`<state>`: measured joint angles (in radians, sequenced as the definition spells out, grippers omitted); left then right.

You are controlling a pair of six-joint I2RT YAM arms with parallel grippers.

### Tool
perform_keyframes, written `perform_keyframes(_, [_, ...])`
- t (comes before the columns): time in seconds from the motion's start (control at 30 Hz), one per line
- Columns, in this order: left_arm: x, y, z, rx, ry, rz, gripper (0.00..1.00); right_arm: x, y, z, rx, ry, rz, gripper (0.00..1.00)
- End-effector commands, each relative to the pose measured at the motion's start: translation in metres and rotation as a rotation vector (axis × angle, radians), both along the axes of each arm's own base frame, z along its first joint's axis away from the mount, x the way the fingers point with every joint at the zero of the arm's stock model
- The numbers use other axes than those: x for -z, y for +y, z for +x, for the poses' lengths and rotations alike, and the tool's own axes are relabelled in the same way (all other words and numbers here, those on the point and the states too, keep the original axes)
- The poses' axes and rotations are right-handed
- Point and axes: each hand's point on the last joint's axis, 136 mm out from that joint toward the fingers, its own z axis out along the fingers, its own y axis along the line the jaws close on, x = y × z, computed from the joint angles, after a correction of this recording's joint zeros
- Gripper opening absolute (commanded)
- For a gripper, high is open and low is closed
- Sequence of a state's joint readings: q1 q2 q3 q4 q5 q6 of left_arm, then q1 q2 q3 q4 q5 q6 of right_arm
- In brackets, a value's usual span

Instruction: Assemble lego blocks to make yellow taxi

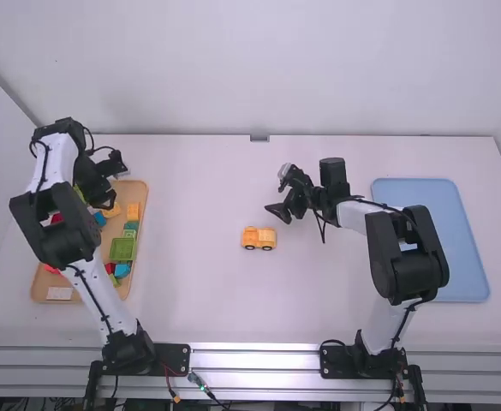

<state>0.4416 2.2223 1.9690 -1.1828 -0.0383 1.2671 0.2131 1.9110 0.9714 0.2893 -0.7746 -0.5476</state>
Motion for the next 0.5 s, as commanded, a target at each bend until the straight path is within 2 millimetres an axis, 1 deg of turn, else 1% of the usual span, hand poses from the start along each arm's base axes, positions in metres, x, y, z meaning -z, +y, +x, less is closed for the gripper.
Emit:
perform_keyframes(0.0, [0.004, 0.006, -0.001, 0.1, 0.002, -0.01, 0.81, -0.017, 0.0, 0.007, 0.016, -0.021, 0.021, 0.99])
perform_keyframes(0.2, [0.016, 0.014, -0.006, 0.109, -0.037, -0.071, 0.79, -0.017, 0.001, 0.006, 0.012, -0.016, 0.023, 0.99])
perform_keyframes(0.27, [0.02, 0.02, -0.003, 0.089, -0.075, -0.088, 0.79, -0.017, 0.001, 0.006, 0.012, -0.013, 0.022, 0.99])
perform_keyframes(0.33, [0.022, 0.021, -0.003, 0.087, -0.086, -0.1, 0.78, -0.017, 0.001, 0.006, 0.015, -0.009, 0.025, 0.99])
perform_keyframes(0.47, [0.025, 0.015, -0.001, 0.103, -0.108, -0.135, 0.77, -0.019, 0.0, 0.008, 0.039, 0.013, 0.044, 0.99])
